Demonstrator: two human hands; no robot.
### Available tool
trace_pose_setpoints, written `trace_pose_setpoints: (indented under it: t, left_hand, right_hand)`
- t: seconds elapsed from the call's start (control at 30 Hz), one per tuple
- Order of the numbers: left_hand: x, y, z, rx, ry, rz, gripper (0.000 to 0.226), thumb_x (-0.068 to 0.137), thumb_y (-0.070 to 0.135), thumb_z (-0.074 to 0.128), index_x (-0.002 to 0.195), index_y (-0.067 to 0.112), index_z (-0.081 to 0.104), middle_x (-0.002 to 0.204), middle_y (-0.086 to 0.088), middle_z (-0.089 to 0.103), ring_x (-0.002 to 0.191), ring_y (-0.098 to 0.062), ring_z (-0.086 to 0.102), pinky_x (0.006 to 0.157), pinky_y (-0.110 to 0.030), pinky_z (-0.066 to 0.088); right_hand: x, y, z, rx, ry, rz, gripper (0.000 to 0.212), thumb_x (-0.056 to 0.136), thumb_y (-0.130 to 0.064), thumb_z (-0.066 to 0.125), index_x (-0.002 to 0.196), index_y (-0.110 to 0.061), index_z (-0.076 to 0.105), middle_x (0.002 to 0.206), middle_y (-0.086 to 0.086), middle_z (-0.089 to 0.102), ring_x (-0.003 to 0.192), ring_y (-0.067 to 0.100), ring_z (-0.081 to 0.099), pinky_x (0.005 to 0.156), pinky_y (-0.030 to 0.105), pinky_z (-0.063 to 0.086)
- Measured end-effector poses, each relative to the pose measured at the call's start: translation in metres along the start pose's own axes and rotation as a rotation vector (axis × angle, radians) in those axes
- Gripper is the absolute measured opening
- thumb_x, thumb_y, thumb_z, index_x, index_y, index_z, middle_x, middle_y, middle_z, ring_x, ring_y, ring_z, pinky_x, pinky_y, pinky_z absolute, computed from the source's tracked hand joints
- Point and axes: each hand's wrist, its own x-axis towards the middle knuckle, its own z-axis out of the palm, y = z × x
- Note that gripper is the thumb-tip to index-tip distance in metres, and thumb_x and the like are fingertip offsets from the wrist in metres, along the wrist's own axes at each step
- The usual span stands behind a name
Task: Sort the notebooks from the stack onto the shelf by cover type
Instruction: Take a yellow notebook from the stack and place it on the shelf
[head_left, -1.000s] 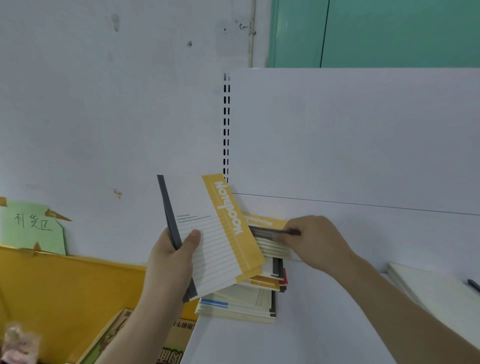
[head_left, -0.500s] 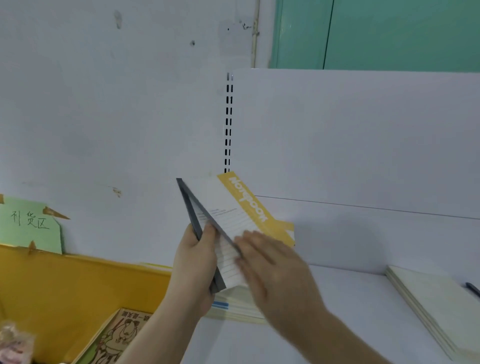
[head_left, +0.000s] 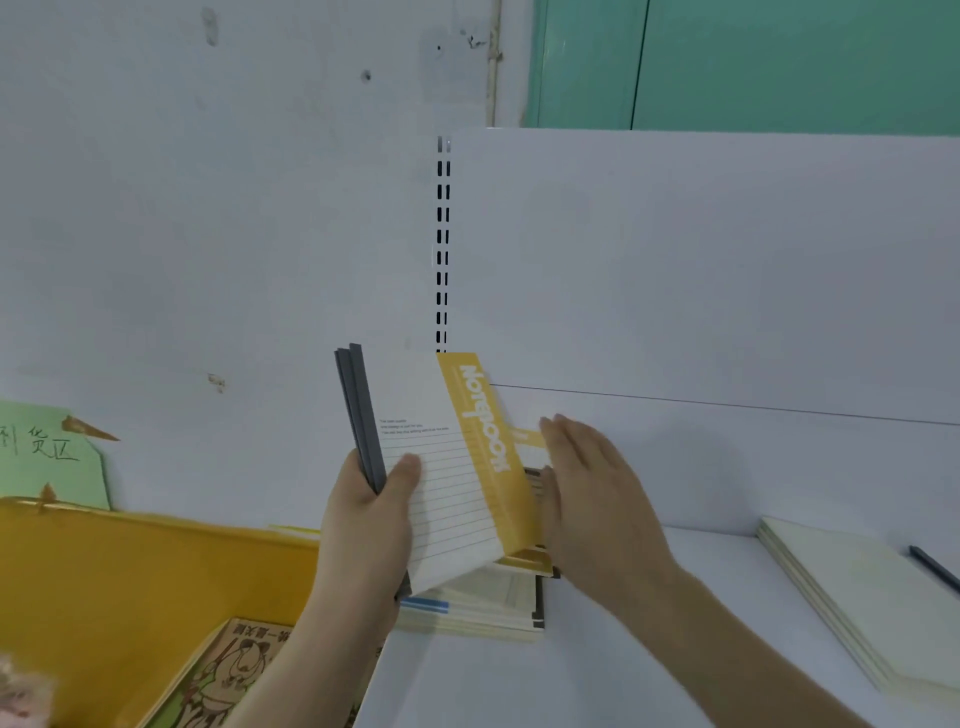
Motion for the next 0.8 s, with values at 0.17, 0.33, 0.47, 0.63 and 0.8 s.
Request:
trace_pose_setpoints:
  t: [0.17,0.33,0.47,0.63,0.8]
  left_hand:
    - [0.002,0.003,-0.015,-0.027,0.05,-0.013,0.011,0.1,0.023,0.059,0.108,0.028,0.063,0.1,0.003,0.075,0.092,-0.024,0.071,0.074,-0.044,0.06]
    - [0.003,0.005,-0.023,-0.054,0.067,-0.031,0.01,0.1,0.022,0.059,0.108,0.027,0.063,0.1,0.0,0.075,0.092,-0.027,0.071,0.069,-0.041,0.058]
    - [0.004,0.007,-0.023,-0.068,0.064,-0.01,0.01,0.1,0.021,0.059,0.107,0.027,0.063,0.1,0.0,0.074,0.092,-0.026,0.071,0.073,-0.043,0.059]
    - [0.0,0.003,-0.006,-0.041,0.026,0.009,0.008,0.101,0.024,0.058,0.104,0.03,0.063,0.1,0.001,0.076,0.092,-0.025,0.072,0.079,-0.049,0.061]
    - [-0.013,0.004,0.025,-0.047,-0.063,0.04,0.031,0.094,0.057,0.056,0.099,0.028,0.066,0.091,-0.002,0.076,0.085,-0.022,0.073,0.078,-0.048,0.06]
  right_hand:
    - [0.02,0.037,0.007,-0.054,-0.303,-0.015,0.03,0.102,-0.04,0.037,0.103,-0.021,0.06,0.099,-0.009,0.062,0.1,0.022,0.058,0.079,0.03,0.043]
    - [0.021,0.043,-0.009,0.055,-0.148,0.049,0.032,0.093,-0.055,0.052,0.089,-0.03,0.072,0.069,-0.01,0.064,0.069,0.011,0.058,0.065,0.032,0.048]
    - [0.022,0.047,-0.024,0.069,0.198,0.062,0.034,0.096,-0.047,0.052,0.087,-0.022,0.074,0.048,-0.013,0.05,0.046,0.008,0.05,0.048,0.026,0.042]
    - [0.003,0.014,-0.032,0.149,0.552,-0.124,0.029,0.096,-0.029,0.055,0.114,-0.014,0.073,0.083,-0.005,0.074,0.068,0.01,0.064,0.06,0.026,0.052]
    - [-0.039,-0.033,0.011,0.077,0.376,-0.318,0.04,0.101,-0.033,0.047,0.128,-0.01,0.064,0.129,0.009,0.065,0.118,0.025,0.062,0.094,0.041,0.052]
